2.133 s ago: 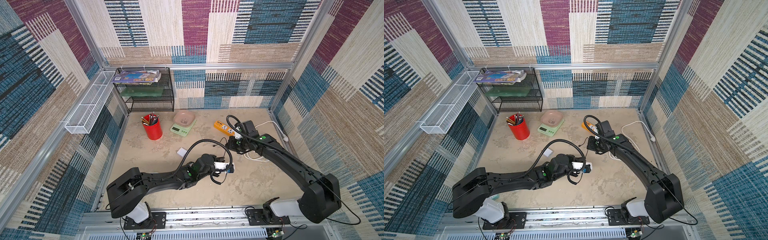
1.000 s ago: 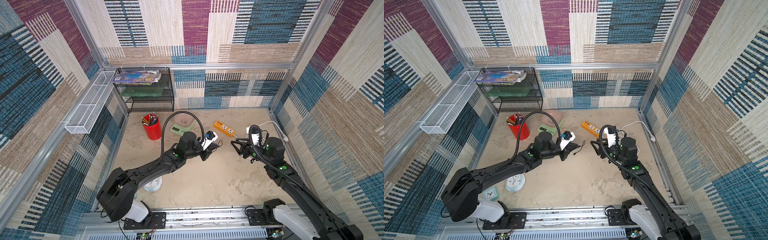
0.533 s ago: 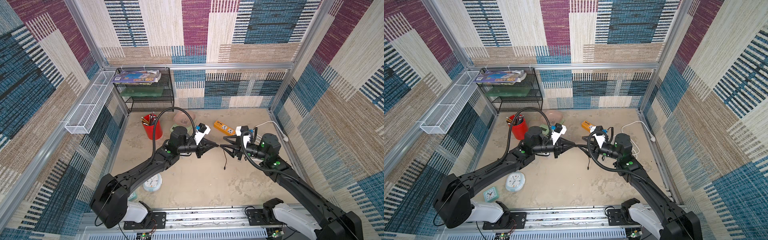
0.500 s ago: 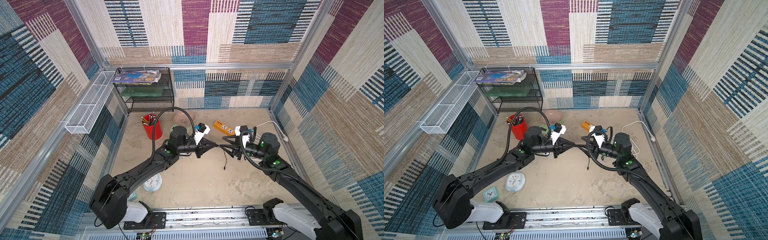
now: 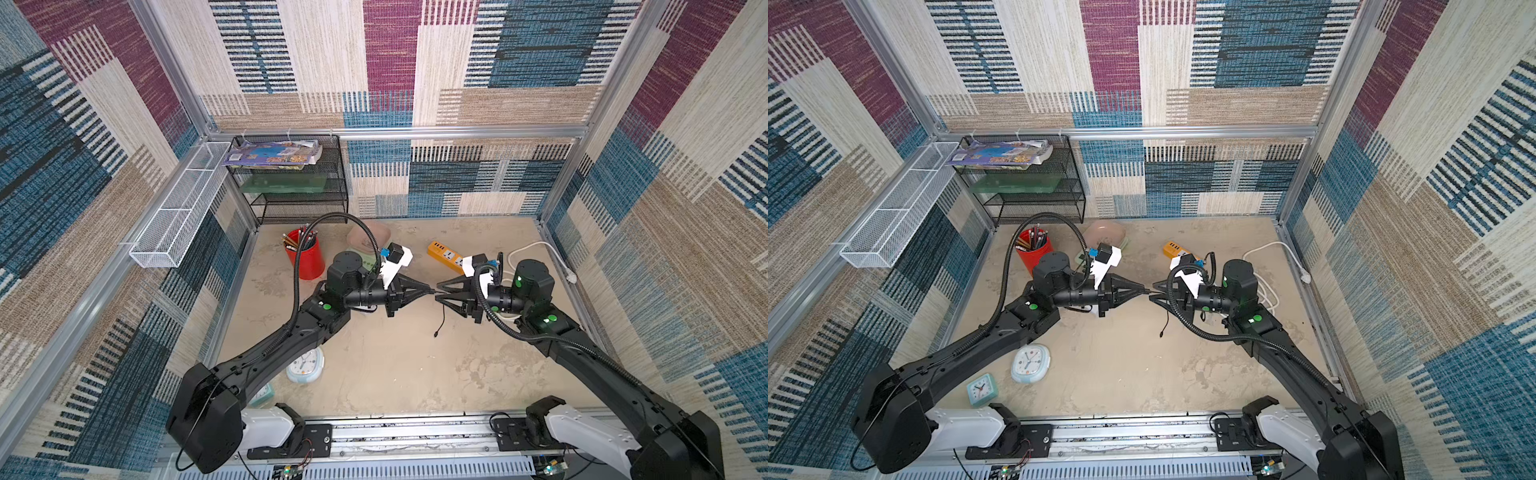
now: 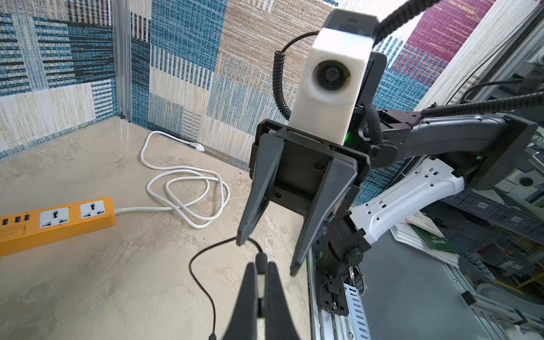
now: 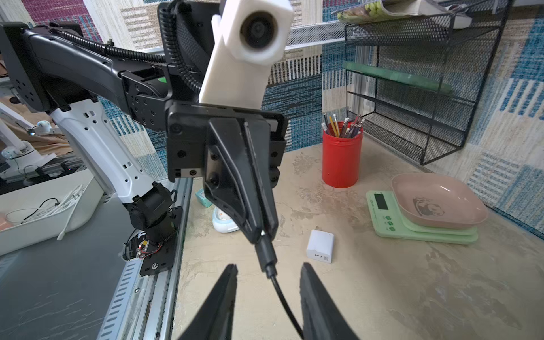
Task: Charge the electronic scale
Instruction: Pick up the charging cable from the center of the board.
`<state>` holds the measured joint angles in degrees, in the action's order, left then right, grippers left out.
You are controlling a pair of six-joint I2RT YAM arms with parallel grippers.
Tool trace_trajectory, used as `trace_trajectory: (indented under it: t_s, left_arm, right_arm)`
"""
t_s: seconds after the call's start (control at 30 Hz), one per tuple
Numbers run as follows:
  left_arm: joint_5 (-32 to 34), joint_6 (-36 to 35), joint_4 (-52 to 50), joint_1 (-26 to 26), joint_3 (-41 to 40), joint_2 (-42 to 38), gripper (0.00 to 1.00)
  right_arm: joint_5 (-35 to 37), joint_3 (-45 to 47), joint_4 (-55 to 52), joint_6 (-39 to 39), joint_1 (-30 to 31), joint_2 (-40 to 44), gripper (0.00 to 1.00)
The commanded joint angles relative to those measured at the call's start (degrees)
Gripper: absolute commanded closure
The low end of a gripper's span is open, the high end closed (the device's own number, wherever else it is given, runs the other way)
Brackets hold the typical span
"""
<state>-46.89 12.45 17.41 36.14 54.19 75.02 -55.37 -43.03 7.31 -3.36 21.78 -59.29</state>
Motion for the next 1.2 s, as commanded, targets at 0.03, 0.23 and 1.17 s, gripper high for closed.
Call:
trace_trajectory:
  t_s: [0.03,0.23,1.17]
  left_arm:
    - [-1.7,1.7,2.6,0.0,-0.3,-0.4,0.98]
    - [-1.9,1.9,3.0,-0.1,-0.4,-0.7,0.98]
    - [8.8,-0.6,-8.8,-1.6,1.0,-6.0,0.29]
  right_arm:
    - [-1.1,-1.2,-0.8,-1.4,0.4,-0.7,0.62]
    - [-1.3,-3.1,-1.9,-1.9,1.9,-2.1,0.66]
    - [-0.6,-4.2,-3.4,1.2,-0.6,-4.3,1.0]
